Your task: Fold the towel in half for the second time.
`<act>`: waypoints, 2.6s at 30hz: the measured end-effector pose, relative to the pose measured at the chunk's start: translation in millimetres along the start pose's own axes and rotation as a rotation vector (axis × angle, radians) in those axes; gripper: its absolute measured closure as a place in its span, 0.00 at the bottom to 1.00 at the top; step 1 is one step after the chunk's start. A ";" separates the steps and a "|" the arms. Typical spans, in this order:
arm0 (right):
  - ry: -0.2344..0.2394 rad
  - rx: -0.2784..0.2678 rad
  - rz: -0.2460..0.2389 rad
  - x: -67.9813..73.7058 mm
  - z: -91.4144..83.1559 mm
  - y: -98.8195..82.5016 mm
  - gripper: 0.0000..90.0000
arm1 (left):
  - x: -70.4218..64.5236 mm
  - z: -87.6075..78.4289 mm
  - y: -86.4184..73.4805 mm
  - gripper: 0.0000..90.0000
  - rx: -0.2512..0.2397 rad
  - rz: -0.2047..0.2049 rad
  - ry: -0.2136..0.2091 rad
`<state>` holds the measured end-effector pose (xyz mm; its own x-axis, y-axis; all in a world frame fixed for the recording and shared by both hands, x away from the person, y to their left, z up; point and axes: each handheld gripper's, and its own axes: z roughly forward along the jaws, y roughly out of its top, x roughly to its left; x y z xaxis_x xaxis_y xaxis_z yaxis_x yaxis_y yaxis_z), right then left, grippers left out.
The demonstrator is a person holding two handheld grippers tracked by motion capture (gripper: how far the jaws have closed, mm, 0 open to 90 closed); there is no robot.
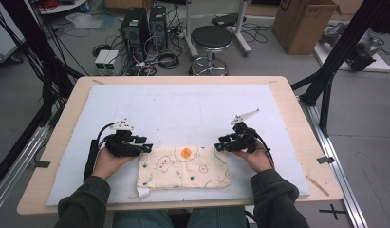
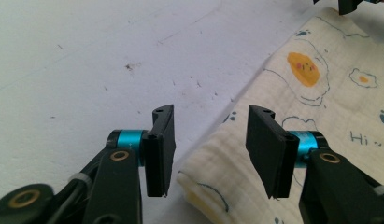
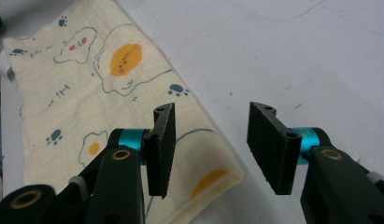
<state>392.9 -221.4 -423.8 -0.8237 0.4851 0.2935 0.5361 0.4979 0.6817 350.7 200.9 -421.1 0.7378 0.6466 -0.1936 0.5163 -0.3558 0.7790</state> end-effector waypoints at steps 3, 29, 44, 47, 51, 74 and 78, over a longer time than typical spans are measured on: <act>0.008 0.009 0.011 -1.8 1.5 -0.5 0.59 | 3.1 0.1 -1.2 0.61 0.017 0.000 0.004; -0.015 0.049 -0.010 -4.3 6.0 -14.9 0.90 | 4.4 13.6 -7.0 0.94 0.136 0.024 -0.004; -0.020 0.058 0.004 -6.5 3.7 -12.0 0.93 | 8.8 6.3 -7.6 0.95 0.061 0.000 0.044; -0.029 0.056 0.004 -6.9 2.7 -7.5 0.93 | 9.9 6.6 -6.9 0.95 0.056 -0.004 0.052; -0.033 0.036 0.020 -12.6 1.3 -3.8 0.93 | 13.1 5.5 -3.3 0.95 0.035 -0.023 0.057; -0.082 -0.016 0.071 -42.1 4.8 42.4 0.94 | 44.6 9.2 25.8 0.95 -0.052 -0.112 0.150; -0.077 -0.077 0.079 -47.5 1.0 47.2 0.94 | 49.8 8.9 33.1 0.95 -0.078 -0.122 0.159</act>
<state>457.5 -220.2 -406.2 -0.7614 0.5759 0.2977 0.5802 0.4005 0.7092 408.4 215.3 -410.3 0.5910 0.7821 -0.1975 0.5576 -0.2192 0.8006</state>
